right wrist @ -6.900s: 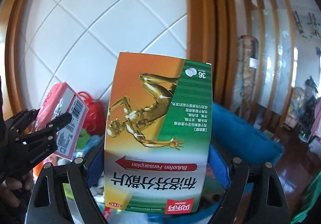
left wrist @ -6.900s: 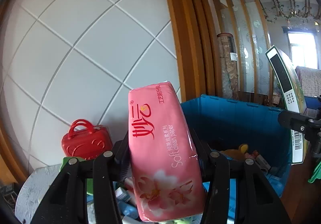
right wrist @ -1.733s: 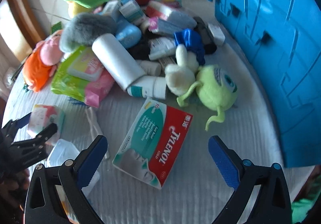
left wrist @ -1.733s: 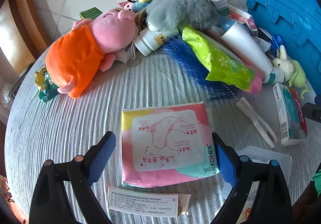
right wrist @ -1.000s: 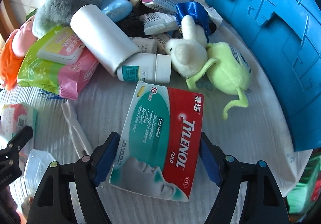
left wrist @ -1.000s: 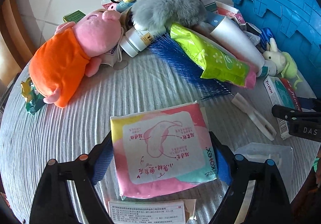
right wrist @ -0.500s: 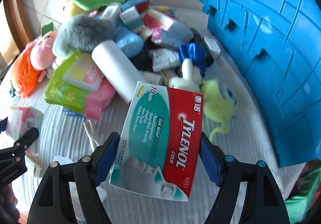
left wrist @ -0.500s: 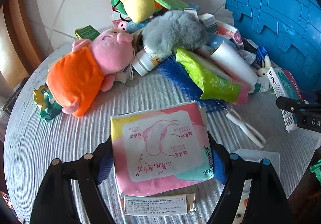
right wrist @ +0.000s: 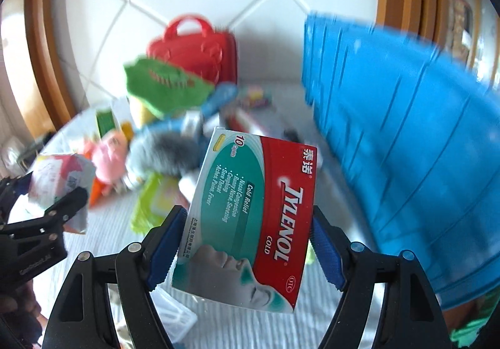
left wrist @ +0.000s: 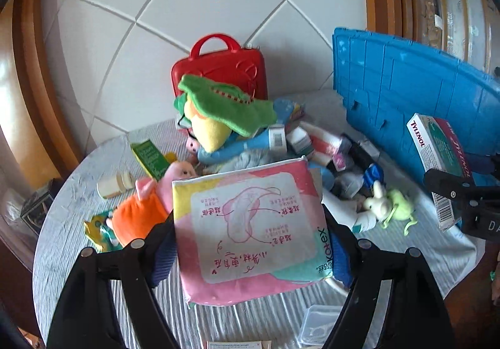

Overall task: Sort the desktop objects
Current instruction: 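Lift the Kotex pack and Tylenol box toward the blue crate with both grippers, then open both grippers to drop the Kotex pack and Tylenol box into the crate, then withdraw both grippers from the crate back over the table pile, then grasp the white teddy bear with the left gripper while the right grasps the clear floss box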

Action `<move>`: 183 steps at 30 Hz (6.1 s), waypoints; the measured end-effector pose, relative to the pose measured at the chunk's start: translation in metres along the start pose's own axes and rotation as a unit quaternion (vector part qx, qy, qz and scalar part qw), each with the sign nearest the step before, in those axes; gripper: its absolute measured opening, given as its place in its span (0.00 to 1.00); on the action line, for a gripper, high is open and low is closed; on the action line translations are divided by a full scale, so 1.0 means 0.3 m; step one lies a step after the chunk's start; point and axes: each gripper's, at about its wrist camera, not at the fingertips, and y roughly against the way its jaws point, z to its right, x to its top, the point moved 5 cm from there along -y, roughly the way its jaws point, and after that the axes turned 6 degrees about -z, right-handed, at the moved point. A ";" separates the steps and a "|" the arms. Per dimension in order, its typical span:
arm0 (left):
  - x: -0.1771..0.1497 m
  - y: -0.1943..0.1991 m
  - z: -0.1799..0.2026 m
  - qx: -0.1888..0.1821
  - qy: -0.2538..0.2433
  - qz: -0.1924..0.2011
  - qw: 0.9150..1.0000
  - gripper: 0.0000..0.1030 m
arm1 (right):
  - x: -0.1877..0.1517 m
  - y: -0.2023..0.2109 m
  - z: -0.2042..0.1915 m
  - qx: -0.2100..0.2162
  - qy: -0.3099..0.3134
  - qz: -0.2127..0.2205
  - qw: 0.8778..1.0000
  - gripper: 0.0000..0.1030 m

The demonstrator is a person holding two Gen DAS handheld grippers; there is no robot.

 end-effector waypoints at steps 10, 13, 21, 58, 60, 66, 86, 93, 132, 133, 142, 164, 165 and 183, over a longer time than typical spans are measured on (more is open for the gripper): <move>0.347 0.266 0.201 -0.040 -0.040 0.117 0.991 0.77 | 0.198 0.426 0.125 -0.017 -0.006 0.137 0.990 0.75; 0.437 0.333 0.323 -0.062 -0.060 0.143 0.986 0.77 | 0.237 0.546 0.216 -0.025 -0.016 0.169 0.985 0.75; 0.631 0.429 0.683 -0.116 -0.086 0.183 0.972 0.77 | 0.281 0.770 0.564 -0.058 -0.033 0.212 0.975 0.75; 1.085 0.278 1.334 -0.086 -0.096 0.161 0.979 0.97 | 0.466 0.665 1.433 -0.084 -0.109 0.174 0.975 0.90; 1.058 0.297 1.318 -0.081 -0.094 0.166 0.978 0.97 | 0.445 0.679 1.423 -0.088 -0.108 0.178 0.974 0.90; 0.970 0.370 1.254 -0.081 -0.086 0.177 0.977 0.97 | 0.365 0.746 1.347 -0.094 -0.109 0.191 0.971 0.91; 0.446 0.600 0.742 -0.069 -0.077 0.156 0.982 0.97 | 0.082 0.914 0.693 -0.101 -0.097 0.193 0.971 0.91; 0.309 0.595 0.581 -0.037 -0.059 0.135 0.988 0.97 | 0.004 0.887 0.513 -0.084 -0.084 0.173 0.978 0.93; -0.041 0.494 0.380 0.154 0.064 0.043 0.985 0.97 | -0.135 0.658 0.347 0.081 0.046 0.095 0.991 0.93; -0.046 0.487 0.370 0.156 0.066 0.040 0.985 0.97 | -0.134 0.650 0.340 0.085 0.048 0.093 0.991 0.93; -0.061 0.395 0.259 0.166 0.077 0.020 0.983 0.97 | -0.086 0.552 0.250 0.097 0.060 0.076 0.991 0.93; -0.085 0.099 -0.224 0.145 0.064 -0.016 0.987 0.97 | 0.121 0.272 -0.039 0.051 0.035 0.044 0.997 0.93; -0.099 0.087 -0.252 0.147 0.065 -0.019 0.987 0.97 | 0.122 0.266 -0.040 0.050 0.032 0.044 0.997 0.93; -0.400 -0.054 -0.305 0.105 0.030 -0.078 0.991 0.97 | 0.009 -0.155 -0.198 0.097 0.092 -0.056 0.989 0.93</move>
